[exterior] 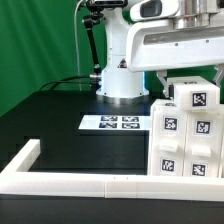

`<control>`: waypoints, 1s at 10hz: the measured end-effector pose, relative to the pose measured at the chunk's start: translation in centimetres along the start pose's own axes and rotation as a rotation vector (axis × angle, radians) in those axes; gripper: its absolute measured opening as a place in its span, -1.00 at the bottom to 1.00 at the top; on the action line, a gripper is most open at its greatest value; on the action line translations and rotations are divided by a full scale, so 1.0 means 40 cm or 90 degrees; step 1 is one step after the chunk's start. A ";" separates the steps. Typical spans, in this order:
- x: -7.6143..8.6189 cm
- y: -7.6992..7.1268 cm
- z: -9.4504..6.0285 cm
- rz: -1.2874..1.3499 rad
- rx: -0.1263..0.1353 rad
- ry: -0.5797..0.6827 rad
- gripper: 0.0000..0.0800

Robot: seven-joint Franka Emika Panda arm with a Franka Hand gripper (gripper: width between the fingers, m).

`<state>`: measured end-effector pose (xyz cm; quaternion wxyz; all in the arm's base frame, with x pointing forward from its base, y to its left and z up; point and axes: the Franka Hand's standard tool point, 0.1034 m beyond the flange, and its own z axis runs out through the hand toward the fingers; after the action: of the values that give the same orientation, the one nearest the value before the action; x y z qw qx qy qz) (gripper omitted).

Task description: Assemble cabinet

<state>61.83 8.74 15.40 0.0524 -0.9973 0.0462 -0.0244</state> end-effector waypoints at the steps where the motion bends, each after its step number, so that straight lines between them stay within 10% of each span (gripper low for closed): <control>1: 0.000 0.000 0.000 0.049 0.000 0.000 0.38; 10: 0.004 -0.015 -0.005 0.471 0.012 0.018 0.38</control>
Offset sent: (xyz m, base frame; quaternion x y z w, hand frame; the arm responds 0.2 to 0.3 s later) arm -0.0143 0.0011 0.0003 -0.0196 0.0169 0.2828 0.9588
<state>62.04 9.31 15.68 0.0662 -0.9120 0.4043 -0.0177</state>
